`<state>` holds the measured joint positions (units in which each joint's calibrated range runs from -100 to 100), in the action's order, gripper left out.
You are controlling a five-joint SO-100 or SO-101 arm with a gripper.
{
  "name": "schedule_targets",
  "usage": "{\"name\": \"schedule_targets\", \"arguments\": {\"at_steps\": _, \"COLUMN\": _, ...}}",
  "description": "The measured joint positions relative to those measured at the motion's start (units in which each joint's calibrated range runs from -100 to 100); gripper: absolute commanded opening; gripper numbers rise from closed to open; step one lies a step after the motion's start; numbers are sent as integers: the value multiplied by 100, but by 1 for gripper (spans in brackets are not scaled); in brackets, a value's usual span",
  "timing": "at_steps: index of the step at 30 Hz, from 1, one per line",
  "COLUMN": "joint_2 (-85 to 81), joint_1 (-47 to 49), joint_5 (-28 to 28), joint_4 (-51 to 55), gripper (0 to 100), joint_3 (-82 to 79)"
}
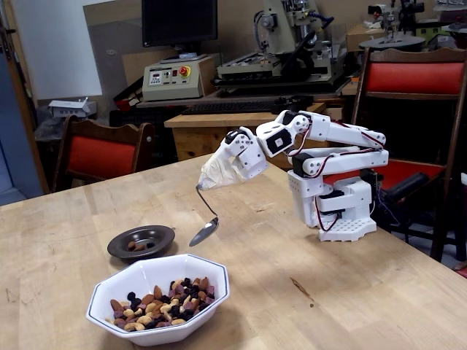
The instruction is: Use spoon to take food
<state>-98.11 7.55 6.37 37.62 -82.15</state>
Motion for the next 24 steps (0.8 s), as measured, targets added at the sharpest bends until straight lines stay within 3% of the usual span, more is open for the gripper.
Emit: {"name": "schedule_targets", "arguments": {"at_steps": 24, "joint_2": -94, "joint_1": 7, "joint_5": 10, "joint_4": -160, "gripper": 5, "joint_3": -1167}}
